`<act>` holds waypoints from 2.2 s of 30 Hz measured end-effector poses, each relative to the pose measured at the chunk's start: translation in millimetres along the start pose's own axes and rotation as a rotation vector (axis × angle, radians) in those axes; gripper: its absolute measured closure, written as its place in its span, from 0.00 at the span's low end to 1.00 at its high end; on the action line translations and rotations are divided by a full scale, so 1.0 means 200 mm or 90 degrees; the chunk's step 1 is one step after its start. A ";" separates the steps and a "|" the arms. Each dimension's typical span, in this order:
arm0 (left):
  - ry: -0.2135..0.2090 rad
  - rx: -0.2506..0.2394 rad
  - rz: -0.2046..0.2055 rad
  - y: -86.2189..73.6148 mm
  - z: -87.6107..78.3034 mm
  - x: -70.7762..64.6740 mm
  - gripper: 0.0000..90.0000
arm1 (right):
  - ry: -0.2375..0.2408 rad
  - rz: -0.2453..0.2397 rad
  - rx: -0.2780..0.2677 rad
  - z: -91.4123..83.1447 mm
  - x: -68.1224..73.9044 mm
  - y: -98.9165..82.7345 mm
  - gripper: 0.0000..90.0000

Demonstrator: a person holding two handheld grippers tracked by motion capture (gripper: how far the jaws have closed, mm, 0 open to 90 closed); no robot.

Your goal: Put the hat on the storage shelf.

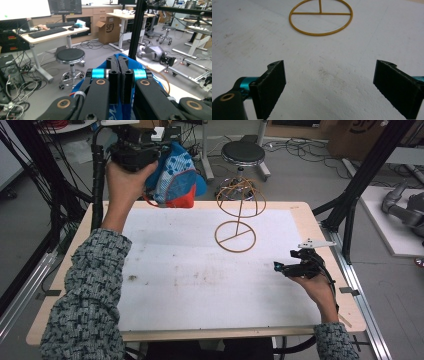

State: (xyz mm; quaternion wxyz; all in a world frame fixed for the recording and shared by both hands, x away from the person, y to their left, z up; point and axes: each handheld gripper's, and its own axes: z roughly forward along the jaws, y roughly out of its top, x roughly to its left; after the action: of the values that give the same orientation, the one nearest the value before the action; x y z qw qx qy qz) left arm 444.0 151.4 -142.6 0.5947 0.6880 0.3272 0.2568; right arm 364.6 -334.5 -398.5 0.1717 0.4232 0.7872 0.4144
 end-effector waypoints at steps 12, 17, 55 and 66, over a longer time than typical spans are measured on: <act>-0.038 -0.015 0.001 0.13 0.18 -0.12 0.98 | 0.005 -0.003 -0.005 -0.01 0.01 -0.01 0.12; -0.043 -0.027 -0.006 0.16 0.25 -0.15 0.98 | 0.008 -0.002 -0.004 -0.01 0.01 -0.01 0.12; -0.118 -0.093 -0.067 0.14 0.53 -0.30 0.98 | 0.029 -0.005 0.005 -0.01 0.02 -0.02 0.12; -0.134 -0.026 -0.028 0.05 0.69 -0.40 0.98 | 0.033 0.000 0.007 -0.03 0.01 -0.03 0.12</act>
State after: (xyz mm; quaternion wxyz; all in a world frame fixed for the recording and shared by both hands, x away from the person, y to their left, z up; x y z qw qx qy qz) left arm 496.2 0.3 -151.5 0.6454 0.6913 0.2726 0.1764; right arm 355.9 -337.6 -399.0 0.1492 0.4130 0.7937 0.4209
